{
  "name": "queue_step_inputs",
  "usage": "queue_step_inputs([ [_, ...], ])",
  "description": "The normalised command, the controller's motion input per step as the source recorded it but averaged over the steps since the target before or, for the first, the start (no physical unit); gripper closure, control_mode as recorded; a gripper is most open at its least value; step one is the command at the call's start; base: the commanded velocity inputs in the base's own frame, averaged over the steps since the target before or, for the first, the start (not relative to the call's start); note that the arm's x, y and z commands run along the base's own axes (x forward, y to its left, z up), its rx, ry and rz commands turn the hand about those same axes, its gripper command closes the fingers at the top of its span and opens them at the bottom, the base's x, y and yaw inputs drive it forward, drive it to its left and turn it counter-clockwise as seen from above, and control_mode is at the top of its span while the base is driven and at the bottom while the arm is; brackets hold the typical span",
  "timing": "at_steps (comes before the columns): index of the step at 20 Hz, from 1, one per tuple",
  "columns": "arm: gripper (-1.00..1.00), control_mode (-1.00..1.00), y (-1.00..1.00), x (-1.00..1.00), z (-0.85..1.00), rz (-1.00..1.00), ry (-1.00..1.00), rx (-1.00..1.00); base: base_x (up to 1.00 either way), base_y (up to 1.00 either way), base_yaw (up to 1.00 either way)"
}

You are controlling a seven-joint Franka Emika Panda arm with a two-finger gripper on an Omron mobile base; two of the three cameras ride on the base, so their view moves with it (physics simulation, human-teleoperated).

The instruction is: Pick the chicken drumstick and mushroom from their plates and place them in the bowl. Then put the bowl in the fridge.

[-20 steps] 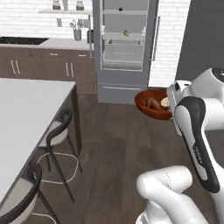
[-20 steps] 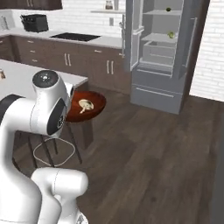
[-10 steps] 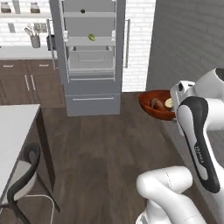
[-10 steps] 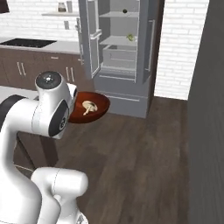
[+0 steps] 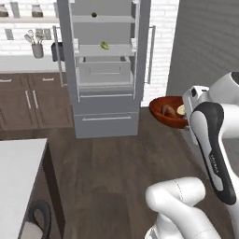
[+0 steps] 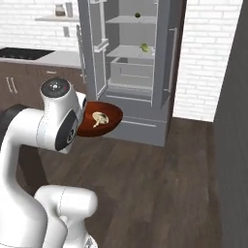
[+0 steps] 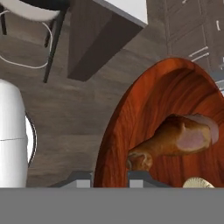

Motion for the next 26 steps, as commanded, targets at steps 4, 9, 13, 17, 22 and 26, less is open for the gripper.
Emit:
queue_step_inputs([
  [4, 1.0, 1.0, 0.0, 0.0, 0.0, 0.0, 0.0, 0.0, 1.0, 0.38, -0.07],
  [9, 1.0, 1.0, 0.0, 0.0, 0.0, 0.0, 0.0, 0.0, 1.0, 0.3, -0.1],
  [13, 1.0, 1.0, 0.0, 0.0, 0.0, 0.0, 0.0, 0.0, 1.0, 0.38, -0.08],
  [17, 1.0, 1.0, 0.0, 0.0, 0.0, 0.0, 0.0, 0.0, 1.0, 0.44, -0.01],
  [22, 1.0, 1.0, 0.0, 0.0, 0.0, 0.0, 0.0, 0.0, 0.97, 0.28, 0.0],
  [26, 1.0, 1.0, 0.0, 0.0, 0.0, 0.0, 0.0, 0.0, 0.97, 0.18, 0.0],
])
